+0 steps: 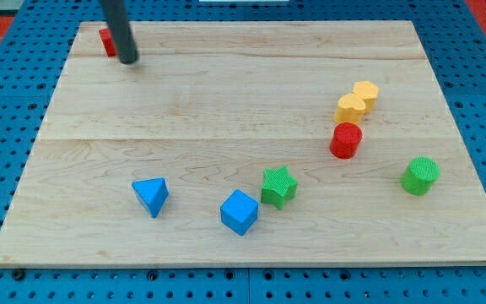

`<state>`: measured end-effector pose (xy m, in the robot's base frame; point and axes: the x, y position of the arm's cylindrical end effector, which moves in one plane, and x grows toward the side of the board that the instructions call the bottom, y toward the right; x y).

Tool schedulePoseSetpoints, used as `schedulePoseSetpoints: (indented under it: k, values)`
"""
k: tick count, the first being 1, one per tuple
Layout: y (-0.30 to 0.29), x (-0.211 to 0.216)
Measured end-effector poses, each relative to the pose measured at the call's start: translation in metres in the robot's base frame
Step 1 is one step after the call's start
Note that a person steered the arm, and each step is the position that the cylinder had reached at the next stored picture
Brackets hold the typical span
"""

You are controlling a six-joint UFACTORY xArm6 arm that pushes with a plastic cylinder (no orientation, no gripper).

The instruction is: Move the red circle to the top of the green star

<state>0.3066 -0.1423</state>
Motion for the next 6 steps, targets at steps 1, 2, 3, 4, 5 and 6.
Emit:
schedulePoseSetpoints:
  k: [1,2,3,4,5,6]
  values:
    - [0.12,0.064]
    - [0.212,0.096]
    - [0.246,0.096]
    - [0.316,0.103]
    - [0.343,0.125]
    - [0.29,0.141]
